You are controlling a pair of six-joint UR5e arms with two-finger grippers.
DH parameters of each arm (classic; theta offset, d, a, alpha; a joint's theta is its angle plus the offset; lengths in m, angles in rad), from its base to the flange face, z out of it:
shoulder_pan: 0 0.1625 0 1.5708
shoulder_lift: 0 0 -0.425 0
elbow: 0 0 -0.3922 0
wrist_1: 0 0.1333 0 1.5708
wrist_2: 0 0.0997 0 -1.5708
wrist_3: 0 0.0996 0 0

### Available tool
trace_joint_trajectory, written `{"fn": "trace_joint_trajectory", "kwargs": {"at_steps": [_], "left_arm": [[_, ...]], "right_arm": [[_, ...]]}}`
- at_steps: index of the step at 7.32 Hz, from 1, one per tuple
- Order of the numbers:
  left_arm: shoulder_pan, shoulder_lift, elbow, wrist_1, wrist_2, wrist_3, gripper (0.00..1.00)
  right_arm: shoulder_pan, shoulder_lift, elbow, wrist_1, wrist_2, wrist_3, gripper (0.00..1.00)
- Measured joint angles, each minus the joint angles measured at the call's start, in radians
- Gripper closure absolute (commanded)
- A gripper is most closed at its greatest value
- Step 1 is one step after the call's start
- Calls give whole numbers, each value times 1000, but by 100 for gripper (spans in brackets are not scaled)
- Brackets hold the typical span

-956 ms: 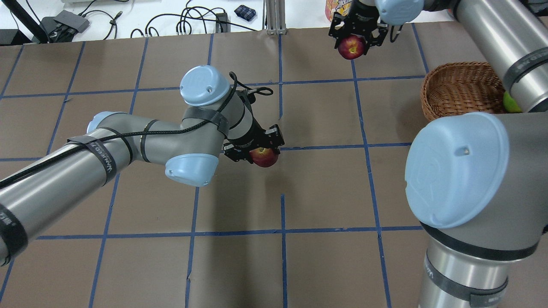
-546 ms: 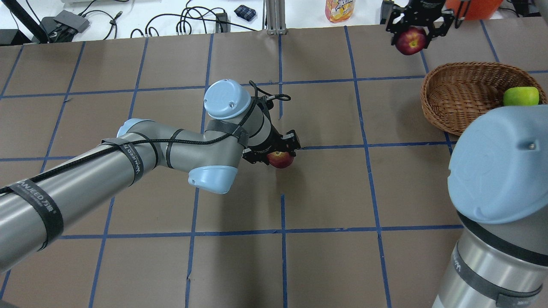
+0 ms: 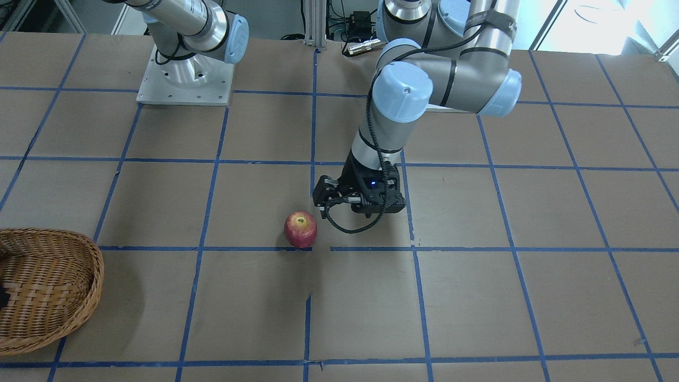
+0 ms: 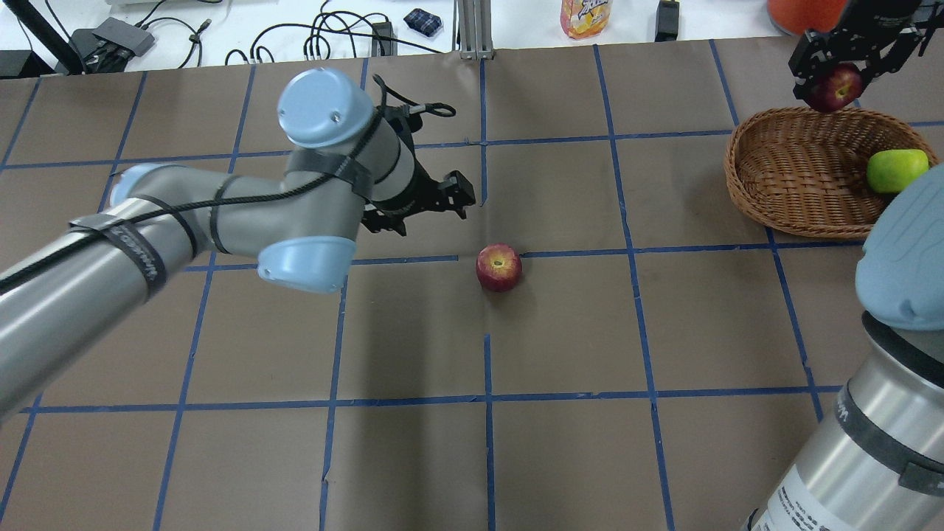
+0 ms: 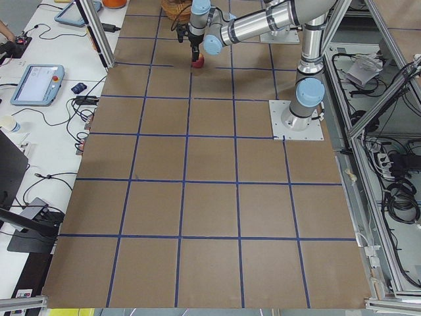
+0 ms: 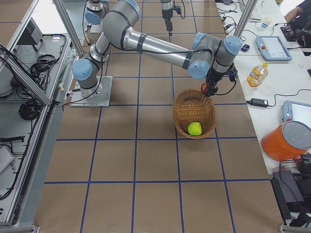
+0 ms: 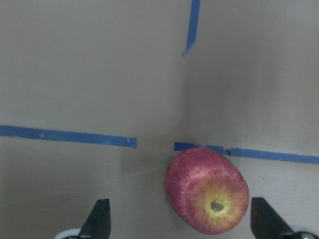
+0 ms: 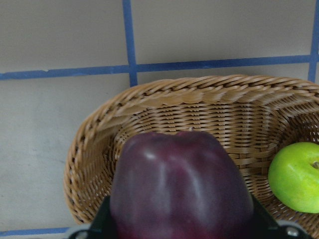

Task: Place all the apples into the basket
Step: 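Drop the dark red apple into the basket while the left gripper withdraws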

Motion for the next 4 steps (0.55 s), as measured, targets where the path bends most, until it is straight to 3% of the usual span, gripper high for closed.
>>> {"fn": "trace_joint_trajectory", "kwargs": {"at_steps": [4], "left_arm": [[182, 218, 119, -433, 59, 258, 0]], "right_arm": [[-101, 9, 188, -201, -2, -168, 98]]}}
